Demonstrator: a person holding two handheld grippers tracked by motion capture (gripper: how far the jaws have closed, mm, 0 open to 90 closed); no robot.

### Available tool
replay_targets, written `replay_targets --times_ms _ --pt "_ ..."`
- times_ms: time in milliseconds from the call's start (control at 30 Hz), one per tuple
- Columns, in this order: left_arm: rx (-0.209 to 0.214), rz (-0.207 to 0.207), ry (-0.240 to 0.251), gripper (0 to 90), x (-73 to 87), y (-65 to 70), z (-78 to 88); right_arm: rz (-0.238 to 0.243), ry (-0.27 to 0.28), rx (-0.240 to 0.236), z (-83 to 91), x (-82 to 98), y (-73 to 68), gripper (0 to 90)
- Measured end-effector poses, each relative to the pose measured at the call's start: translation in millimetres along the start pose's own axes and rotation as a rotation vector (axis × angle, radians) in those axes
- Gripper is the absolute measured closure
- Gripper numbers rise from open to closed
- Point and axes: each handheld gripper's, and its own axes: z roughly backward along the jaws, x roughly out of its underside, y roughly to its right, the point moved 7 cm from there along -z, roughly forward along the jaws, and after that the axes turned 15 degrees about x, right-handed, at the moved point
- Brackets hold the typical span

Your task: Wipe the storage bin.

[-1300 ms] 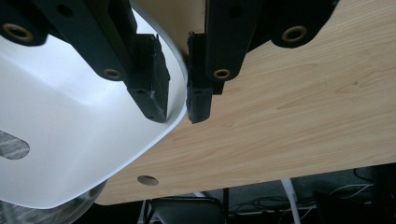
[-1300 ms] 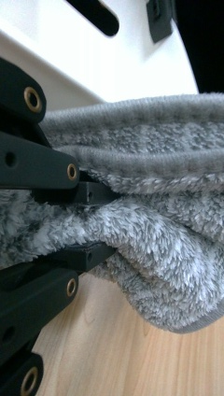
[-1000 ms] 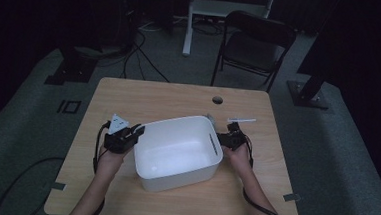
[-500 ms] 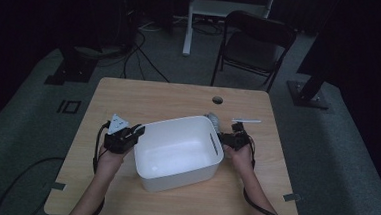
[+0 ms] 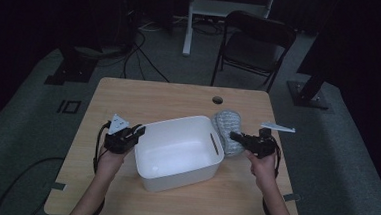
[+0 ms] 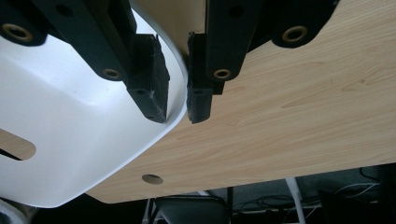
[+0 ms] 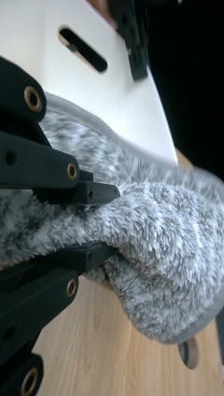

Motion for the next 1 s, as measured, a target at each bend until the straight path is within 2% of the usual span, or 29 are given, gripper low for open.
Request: replay_targets --times_ms 67,133,300,367,400,500,667,733,800,900,1000 --pt "-0.001 0.001 0.001 77.9 0.0 0.1 0.0 -0.003 0.026 -0.013 15.5 1.5 -3.1 76.0" --pt "-0.001 0.000 0.000 77.9 0.0 0.1 0.0 0.014 0.048 -0.018 30.2 3.3 -7.5 75.9" --pt "-0.002 0.001 0.000 77.9 0.1 0.2 0.0 -0.012 0.109 -0.050 60.2 4.8 -14.9 75.9" --pt "-0.003 0.000 0.000 77.9 0.1 0.3 0.0 0.011 0.114 -0.001 66.6 10.0 -17.9 75.9" --pt "-0.002 0.000 0.000 77.9 0.1 0.2 0.0 0.018 0.103 0.000 67.5 16.0 -21.7 75.9" --pt "-0.003 0.000 0.000 77.9 0.0 0.4 -0.2 0.007 0.080 -0.053 64.9 29.7 -30.5 75.8" --pt "-0.004 -0.001 0.000 77.9 0.0 0.7 -0.4 0.024 0.022 -0.048 47.5 44.6 -37.0 75.8" --pt "-0.009 0.000 0.000 77.9 -0.1 0.9 -0.6 0.048 -0.012 -0.029 37.5 50.8 -40.9 75.8" --pt "-0.013 0.001 -0.003 78.0 -0.3 1.4 -0.9 0.046 -0.020 -0.012 31.2 54.0 -43.5 75.7" --pt "-0.020 0.005 -0.005 78.0 -0.2 1.9 -1.0 0.052 -0.028 0.003 27.3 56.6 -43.7 75.9" --pt "-0.022 0.006 -0.005 78.1 -0.3 2.3 -1.2 0.079 -0.073 0.045 15.6 66.3 -41.5 76.1"
